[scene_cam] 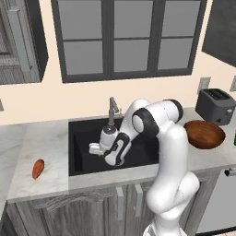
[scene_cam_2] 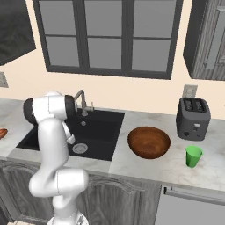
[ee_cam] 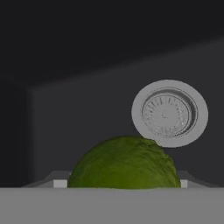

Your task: Remove the lime and sweet potato from the sink. Then move the bowl and cup from the counter to the sink for washing.

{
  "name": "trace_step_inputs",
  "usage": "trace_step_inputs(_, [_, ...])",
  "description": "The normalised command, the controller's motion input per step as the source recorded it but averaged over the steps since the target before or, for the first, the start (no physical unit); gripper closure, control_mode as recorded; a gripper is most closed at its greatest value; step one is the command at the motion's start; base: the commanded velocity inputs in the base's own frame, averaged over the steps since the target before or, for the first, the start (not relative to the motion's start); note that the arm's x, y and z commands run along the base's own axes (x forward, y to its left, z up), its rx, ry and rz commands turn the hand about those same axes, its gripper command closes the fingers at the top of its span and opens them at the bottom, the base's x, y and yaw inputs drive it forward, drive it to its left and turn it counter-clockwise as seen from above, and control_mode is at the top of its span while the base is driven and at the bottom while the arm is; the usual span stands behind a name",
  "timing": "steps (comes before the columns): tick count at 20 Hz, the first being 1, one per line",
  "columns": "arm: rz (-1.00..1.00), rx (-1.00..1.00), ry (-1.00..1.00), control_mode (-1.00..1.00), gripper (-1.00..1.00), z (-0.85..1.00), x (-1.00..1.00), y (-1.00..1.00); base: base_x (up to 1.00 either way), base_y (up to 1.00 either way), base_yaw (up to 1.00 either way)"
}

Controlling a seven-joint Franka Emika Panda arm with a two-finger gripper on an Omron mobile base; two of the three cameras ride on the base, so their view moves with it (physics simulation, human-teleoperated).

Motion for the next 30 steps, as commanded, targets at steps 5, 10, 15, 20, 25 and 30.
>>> trace_step_inputs(5, [0.0,0.0,0.0,-1.0,1.0,0.35,-0.28,-0.07,0.0,0.0,0.0])
trace_step_inputs(10, [0.0,0.0,0.0,-1.0,1.0,0.35,-0.29,-0.12,0.0,0.0,0.0])
trace_step_inputs(15, [0.0,0.0,0.0,-1.0,1.0,0.39,-0.26,-0.14,0.0,0.0,0.0])
trace_step_inputs(20, [0.0,0.0,0.0,-1.0,1.0,0.41,-0.2,-0.11,0.0,0.0,0.0])
trace_step_inputs(25, [0.0,0.0,0.0,-1.0,1.0,0.48,-0.16,-0.01,0.0,0.0,0.0])
trace_step_inputs(30, [0.0,0.0,0.0,-1.0,1.0,0.5,-0.08,-0.01,0.0,0.0,0.0])
